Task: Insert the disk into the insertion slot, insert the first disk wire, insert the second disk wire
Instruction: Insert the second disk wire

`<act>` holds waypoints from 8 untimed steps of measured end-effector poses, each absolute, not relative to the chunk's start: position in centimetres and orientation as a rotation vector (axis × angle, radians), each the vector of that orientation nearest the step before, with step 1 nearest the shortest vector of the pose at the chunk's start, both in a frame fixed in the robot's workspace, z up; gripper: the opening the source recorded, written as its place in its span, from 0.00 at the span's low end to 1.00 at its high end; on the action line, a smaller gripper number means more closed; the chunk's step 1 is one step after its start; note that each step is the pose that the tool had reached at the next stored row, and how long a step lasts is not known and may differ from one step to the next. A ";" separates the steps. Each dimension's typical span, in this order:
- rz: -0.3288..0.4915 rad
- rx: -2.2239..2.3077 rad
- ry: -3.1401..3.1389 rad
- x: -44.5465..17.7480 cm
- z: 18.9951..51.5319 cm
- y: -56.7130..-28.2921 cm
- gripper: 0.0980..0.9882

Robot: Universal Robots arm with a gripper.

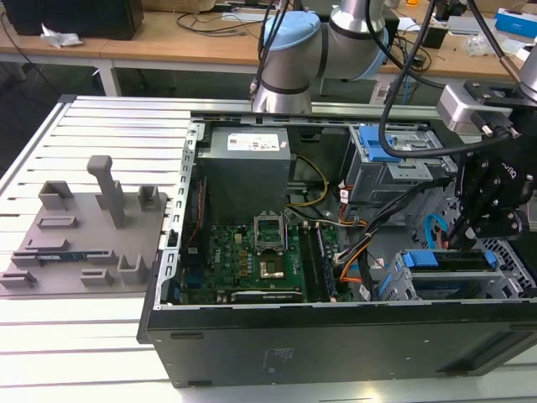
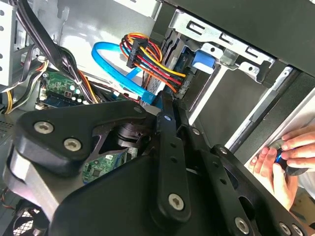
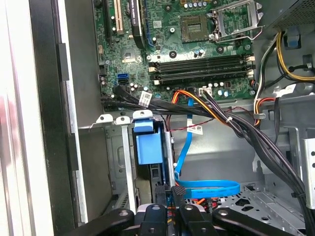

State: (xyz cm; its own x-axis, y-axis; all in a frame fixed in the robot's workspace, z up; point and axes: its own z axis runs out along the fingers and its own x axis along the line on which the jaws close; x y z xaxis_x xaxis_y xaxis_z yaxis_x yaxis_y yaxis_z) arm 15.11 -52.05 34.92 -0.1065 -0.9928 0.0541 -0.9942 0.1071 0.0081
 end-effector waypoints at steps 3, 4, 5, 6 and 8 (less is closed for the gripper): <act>0.047 2.069 -2.303 15.1 34.9 -52.1 0.07; 0.047 2.069 -2.303 15.1 34.9 -52.2 0.07; 0.047 2.069 -2.303 15.1 34.9 -52.2 0.07; 0.047 2.069 -2.303 15.1 34.9 -52.2 0.07; 0.047 2.069 -2.303 15.1 34.9 -52.3 0.07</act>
State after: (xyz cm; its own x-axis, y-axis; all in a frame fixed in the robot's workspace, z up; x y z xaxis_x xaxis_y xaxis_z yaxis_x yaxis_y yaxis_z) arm 15.13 -52.29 34.87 -0.1065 -0.9928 0.0541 -0.9942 0.1071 0.0081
